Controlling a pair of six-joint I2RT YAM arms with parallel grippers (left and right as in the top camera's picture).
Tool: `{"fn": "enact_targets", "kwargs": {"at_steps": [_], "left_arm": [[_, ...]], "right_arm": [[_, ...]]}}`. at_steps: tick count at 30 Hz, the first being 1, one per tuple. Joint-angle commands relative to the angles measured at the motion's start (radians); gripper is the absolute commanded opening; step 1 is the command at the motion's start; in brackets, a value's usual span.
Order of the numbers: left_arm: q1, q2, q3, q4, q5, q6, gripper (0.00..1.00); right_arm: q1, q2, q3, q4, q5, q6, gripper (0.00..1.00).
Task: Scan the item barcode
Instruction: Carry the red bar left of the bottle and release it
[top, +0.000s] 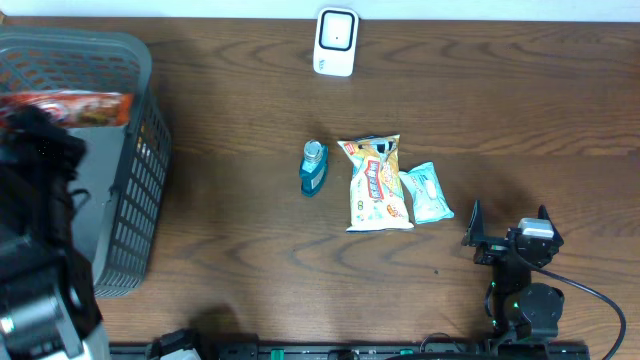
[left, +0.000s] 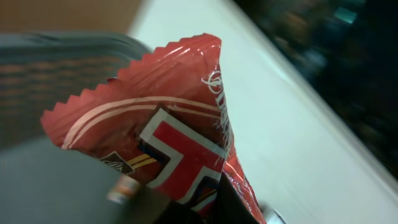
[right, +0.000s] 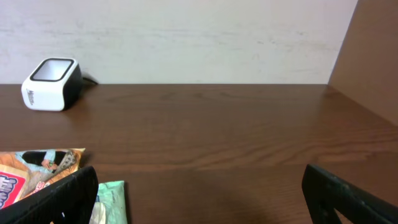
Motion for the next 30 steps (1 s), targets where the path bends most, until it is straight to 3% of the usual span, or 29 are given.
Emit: {"fn": "enact_targets", "kwargs": {"at_steps": [1, 5, 13, 19, 26, 30], "left_arm": [[-0.147, -0.037, 0.004, -0.005, 0.191, -0.011, 0.07], [-0.327, -0.008, -0.031, -0.013, 0.245, 0.003, 0.07], [-0.547, 0.124, -0.037, -0.1, 0.19, 0.215, 0.08], [-0.601, 0.225, -0.037, -0.262, 0.051, 0.216, 0.07], [-0.653, 0.321, -0.037, -0.324, 0.039, 0.195, 0.07], [-0.706, 0.391, -0.045, -0.325, 0.026, 0.023, 0.07]], "right_arm": [[0.005, -0.005, -0.001, -0.004, 0.001, -0.015, 0.99], [0.005, -0.005, -0.001, -0.004, 0.001, -0.015, 0.99], [0.005, -0.005, -0.001, -0.004, 0.001, -0.015, 0.99], [0.005, -0.005, -0.001, -0.004, 0.001, -0.015, 0.99], [0.005, -0.005, -0.001, -0.004, 0.001, -0.015, 0.99], [0.005, -0.005, -0.001, -0.004, 0.001, -0.015, 0.99]]}}
